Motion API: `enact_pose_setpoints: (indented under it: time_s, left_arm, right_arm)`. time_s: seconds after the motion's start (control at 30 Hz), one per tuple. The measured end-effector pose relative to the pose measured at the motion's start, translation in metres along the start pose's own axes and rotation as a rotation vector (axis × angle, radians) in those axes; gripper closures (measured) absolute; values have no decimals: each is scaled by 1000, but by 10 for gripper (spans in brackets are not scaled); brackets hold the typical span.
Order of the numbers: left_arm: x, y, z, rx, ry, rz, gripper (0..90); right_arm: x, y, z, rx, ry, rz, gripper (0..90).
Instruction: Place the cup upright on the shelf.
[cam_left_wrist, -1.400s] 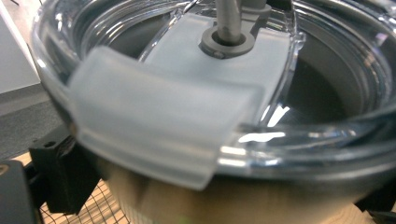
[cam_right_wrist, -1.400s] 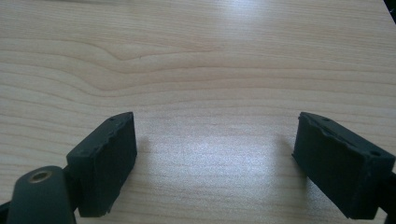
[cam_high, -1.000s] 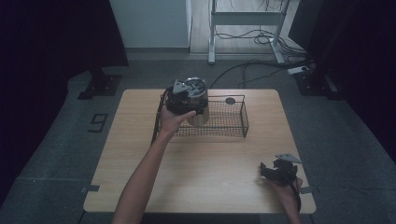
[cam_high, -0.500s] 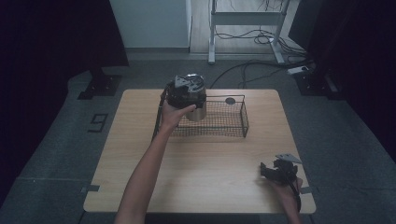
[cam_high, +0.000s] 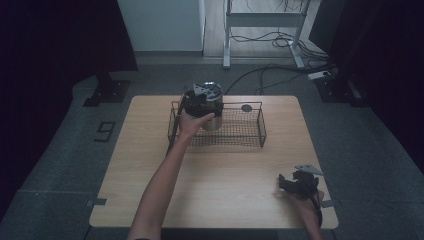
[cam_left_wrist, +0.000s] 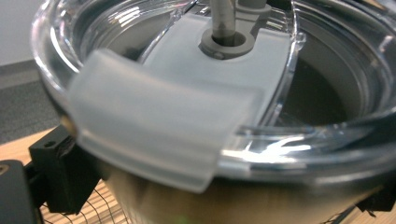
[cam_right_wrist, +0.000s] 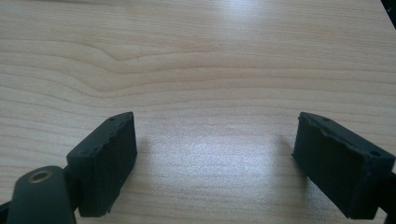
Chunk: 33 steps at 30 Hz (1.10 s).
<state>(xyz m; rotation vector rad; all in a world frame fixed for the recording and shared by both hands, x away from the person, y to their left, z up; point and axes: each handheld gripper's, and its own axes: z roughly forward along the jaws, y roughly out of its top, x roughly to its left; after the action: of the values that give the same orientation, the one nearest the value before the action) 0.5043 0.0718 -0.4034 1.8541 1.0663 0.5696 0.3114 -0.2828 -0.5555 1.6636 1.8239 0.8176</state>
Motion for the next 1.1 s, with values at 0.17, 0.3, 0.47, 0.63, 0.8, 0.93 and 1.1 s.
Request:
enact_pose_setpoints:
  time_s: [0.17, 0.3, 0.47, 0.63, 0.8, 0.93, 1.1]
  left_arm:
    - [1, -6, 8, 15, 0, -17, 40]
    - [2, -13, 13, 21, 21, -19, 40]
    - [4, -19, 18, 41, 19, -21, 40]
    - [4, -23, 21, 48, 24, -25, 40]
    - [2, -28, 27, 55, 22, -30, 40]
    - [1, -31, 31, 66, 21, -30, 40]
    - [-1, -35, 35, 69, 14, -33, 40]
  right_arm:
    - [0, 0, 0, 0, 0, 1, 130]
    - [0, 0, 0, 1, 0, 2, 130]
    - [0, 0, 0, 1, 0, 1, 130]
    - [0, 0, 0, 1, 0, 1, 130]
    - [0, 0, 0, 1, 0, 2, 130]
    - [0, 0, 0, 1, 0, 1, 130]
    - [0, 0, 0, 1, 0, 1, 130]
